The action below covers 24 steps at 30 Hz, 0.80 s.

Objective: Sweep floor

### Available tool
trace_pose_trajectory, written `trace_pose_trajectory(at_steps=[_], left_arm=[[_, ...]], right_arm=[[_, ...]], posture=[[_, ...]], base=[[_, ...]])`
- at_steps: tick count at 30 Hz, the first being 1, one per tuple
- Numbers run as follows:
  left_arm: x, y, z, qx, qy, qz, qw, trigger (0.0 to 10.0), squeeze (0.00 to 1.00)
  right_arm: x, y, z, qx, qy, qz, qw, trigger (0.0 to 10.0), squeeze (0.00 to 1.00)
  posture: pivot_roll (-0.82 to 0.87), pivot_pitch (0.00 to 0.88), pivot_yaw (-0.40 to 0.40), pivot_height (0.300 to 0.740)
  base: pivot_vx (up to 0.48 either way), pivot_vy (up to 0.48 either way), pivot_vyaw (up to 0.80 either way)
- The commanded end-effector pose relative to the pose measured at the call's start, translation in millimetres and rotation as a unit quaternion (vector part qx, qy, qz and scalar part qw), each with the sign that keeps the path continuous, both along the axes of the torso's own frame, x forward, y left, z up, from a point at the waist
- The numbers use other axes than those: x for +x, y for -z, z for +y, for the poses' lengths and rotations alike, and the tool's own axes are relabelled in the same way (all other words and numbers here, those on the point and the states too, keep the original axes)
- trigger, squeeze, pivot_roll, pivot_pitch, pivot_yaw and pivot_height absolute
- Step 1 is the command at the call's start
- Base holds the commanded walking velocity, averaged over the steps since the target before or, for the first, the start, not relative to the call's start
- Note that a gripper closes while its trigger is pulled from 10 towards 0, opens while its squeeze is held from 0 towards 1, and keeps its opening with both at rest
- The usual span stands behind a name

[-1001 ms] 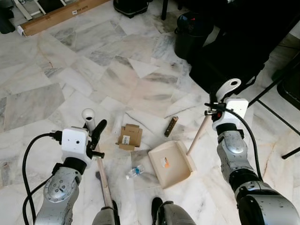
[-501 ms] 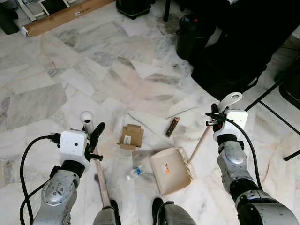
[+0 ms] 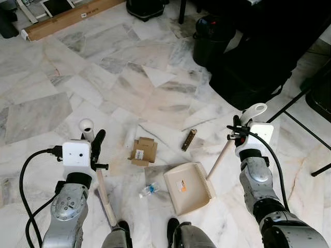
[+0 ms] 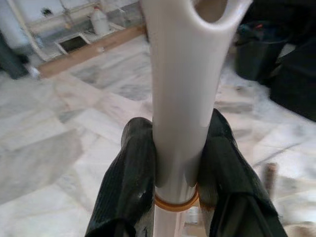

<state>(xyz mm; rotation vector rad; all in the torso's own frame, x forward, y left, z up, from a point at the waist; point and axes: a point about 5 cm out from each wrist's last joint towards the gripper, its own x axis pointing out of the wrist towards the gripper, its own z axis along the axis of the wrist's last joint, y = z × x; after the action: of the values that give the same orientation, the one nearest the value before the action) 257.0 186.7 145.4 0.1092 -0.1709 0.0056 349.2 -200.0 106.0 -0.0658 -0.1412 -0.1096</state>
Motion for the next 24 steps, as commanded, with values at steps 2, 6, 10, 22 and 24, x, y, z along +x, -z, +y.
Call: trace_pose_trajectory(at_steps=[2,6,10,22,24], left_arm=[[-0.6,8.3,-7.9,-0.030,0.027,0.023,0.999,10.0,0.00],[0.3,15.5,-1.6,-0.021,0.027,0.045,0.998,10.0,0.00],[2.0,12.5,1.7,-0.026,0.025,0.042,0.998,10.0,0.00],[13.5,5.2,-9.9,-0.057,0.043,0.008,0.997,10.0,0.00],[14.5,5.3,-12.7,-0.068,0.049,0.009,0.996,10.0,0.00]], right_arm=[[-7.4,16.7,-7.0,0.009,0.018,0.040,0.999,10.0,0.00],[-4.3,12.4,-5.8,0.009,0.015,0.036,0.999,10.0,0.00],[-3.5,11.7,-4.3,0.011,0.013,0.035,0.999,10.0,0.00],[-4.6,13.0,-0.2,0.015,0.004,0.033,0.999,10.0,0.00],[-4.8,13.4,0.6,0.015,0.002,0.033,0.999,10.0,0.00]], posture=[[0.00,0.319,-0.075,0.740],[0.00,0.325,-0.078,0.740],[0.00,0.331,-0.071,0.740],[-0.02,0.335,-0.078,0.740],[-0.02,0.334,-0.078,0.740]], base=[[0.000,0.000,0.00],[0.000,0.000,0.00],[0.000,0.000,0.00],[0.000,0.000,0.00],[0.000,0.000,0.00]])
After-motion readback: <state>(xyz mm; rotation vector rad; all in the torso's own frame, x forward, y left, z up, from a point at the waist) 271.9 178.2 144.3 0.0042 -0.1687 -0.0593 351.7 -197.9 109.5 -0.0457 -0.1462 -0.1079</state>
